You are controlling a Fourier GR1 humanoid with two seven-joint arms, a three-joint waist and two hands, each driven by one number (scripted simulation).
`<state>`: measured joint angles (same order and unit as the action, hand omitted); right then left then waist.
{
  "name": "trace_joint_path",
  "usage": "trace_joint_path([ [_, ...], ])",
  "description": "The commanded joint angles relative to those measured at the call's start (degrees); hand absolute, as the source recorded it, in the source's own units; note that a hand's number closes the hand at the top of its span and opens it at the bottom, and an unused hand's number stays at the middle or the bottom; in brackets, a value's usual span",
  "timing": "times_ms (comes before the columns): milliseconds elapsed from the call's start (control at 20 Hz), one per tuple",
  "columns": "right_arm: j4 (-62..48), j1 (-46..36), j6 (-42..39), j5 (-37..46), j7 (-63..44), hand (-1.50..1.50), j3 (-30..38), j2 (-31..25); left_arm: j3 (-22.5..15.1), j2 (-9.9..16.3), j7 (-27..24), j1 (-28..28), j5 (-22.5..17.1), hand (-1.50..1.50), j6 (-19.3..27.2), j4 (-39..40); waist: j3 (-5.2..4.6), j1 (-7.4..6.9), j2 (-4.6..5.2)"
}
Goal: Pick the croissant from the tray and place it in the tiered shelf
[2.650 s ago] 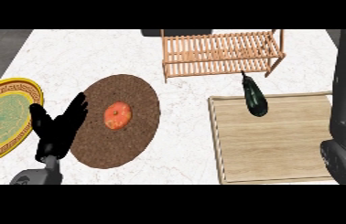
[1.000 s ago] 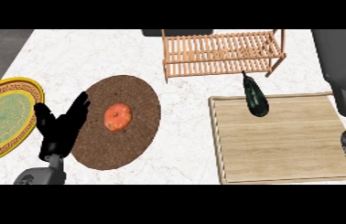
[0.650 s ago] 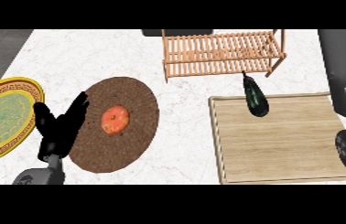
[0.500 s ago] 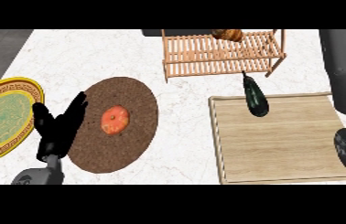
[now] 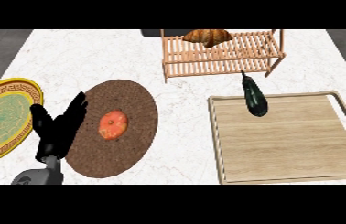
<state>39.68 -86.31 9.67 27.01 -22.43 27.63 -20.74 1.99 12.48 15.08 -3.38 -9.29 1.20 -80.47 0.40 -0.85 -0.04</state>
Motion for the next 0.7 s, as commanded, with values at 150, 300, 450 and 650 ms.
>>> trace_joint_path([
  [150, 1.42, 2.46, 8.02, 1.45, -2.91, -1.50, 1.53, -4.64, -0.49, -1.04, 2.36, 1.21, 0.84, 0.00, 1.12, 1.52, -0.41, 0.56, 0.09],
  [300, 0.11, 2.91, 6.05, -1.41, -2.47, -1.50, 6.10, -12.30, 1.30, 0.93, 4.66, -2.02, -0.44, 0.00, 0.28, 1.70, -0.37, 0.87, 0.27],
  [450, -0.67, 5.74, 3.51, -3.79, -0.84, -1.50, 7.81, -15.33, 0.84, 0.00, 1.96, 0.57, -0.13, 0.00, -0.58, 2.93, -0.39, 0.69, 0.26],
  [650, 1.26, 7.96, -6.35, -8.40, -2.96, -1.50, 9.90, -21.67, -0.59, -1.64, 1.15, 5.32, 0.27, 0.00, -0.17, -1.42, -0.35, 0.82, -0.19],
])
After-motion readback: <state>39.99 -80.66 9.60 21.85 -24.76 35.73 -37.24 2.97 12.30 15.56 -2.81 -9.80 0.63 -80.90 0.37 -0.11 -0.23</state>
